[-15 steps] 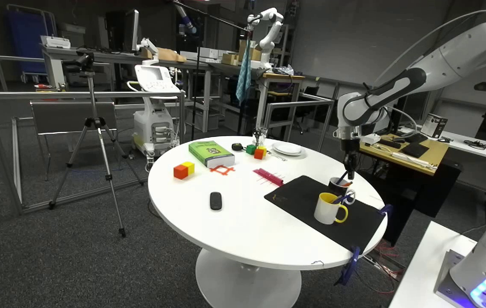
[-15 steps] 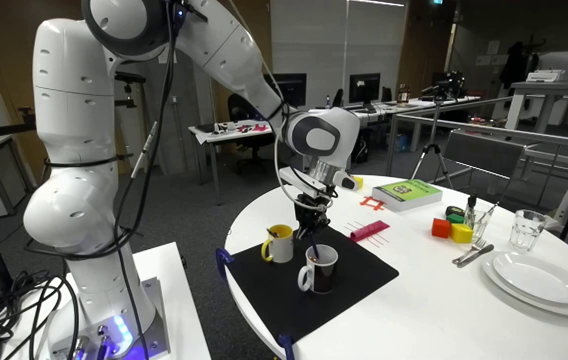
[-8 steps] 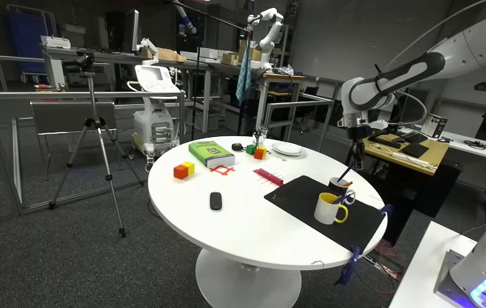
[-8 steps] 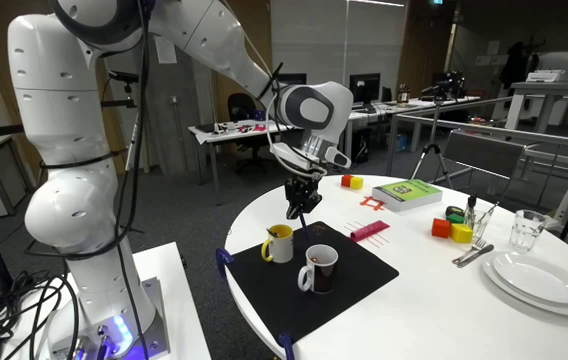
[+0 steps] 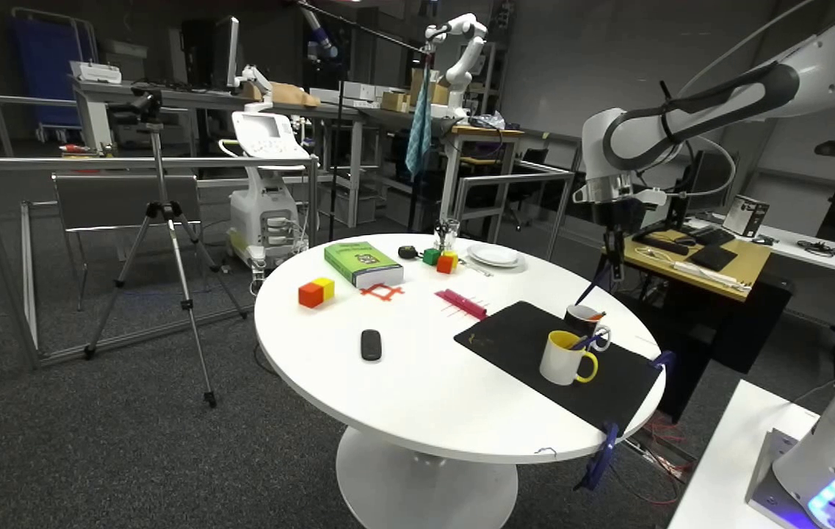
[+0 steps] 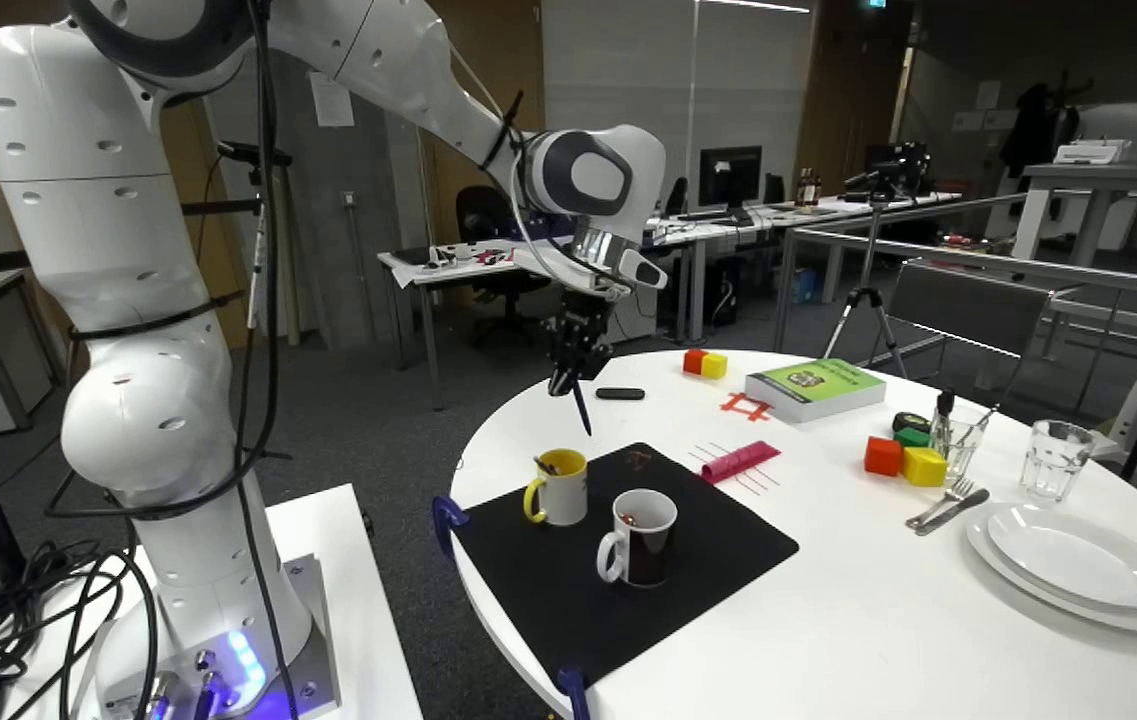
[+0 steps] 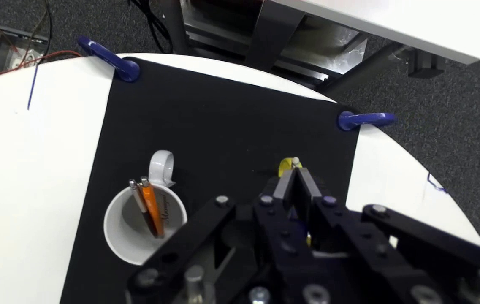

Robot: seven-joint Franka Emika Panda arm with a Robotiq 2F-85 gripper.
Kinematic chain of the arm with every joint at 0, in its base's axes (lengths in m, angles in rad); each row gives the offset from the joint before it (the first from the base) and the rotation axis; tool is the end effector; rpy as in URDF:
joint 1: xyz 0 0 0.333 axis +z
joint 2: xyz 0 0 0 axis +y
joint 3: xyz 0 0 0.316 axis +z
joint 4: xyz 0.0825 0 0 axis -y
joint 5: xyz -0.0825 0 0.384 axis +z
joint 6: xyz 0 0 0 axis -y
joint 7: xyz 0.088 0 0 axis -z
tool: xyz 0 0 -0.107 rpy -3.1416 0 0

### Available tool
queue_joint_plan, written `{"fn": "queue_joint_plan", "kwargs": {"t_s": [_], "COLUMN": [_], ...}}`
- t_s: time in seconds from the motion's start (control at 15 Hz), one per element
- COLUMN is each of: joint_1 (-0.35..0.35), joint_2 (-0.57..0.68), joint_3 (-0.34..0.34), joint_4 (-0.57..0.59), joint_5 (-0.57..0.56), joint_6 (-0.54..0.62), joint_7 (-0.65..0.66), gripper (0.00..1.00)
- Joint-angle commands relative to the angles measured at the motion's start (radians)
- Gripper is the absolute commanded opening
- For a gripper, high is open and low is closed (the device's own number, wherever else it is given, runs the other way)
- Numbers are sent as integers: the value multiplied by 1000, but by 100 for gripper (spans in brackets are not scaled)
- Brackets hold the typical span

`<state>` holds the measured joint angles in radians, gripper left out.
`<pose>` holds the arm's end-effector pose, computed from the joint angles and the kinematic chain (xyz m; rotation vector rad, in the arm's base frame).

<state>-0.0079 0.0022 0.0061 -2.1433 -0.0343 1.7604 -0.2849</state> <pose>0.4917 -0.0039 0.3772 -3.0271 -0.4515 0.5977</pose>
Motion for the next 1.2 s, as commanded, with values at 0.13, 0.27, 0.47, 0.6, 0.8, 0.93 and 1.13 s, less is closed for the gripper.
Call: {"fn": "queue_joint_plan", "kwargs": {"t_s": [0.13,0.27,0.47,0.6,0.8,0.93,1.13], "joint_1": [39,46,50,49,47,46,45], "joint_2": [43,67,111,143,193,225,266], "joint_3": [30,37,45,50,56,59,62], "joint_4": [48,56,76,90,116,132,143], "joint_5": [9,10,11,14,9,3,-10], "joint_6": [-54,-62,-80,-95,-124,-135,-120], "joint_7": [-19,-23,-28,-35,-38,-39,-53], "gripper": [1,1,1,1,1,1,1]}}
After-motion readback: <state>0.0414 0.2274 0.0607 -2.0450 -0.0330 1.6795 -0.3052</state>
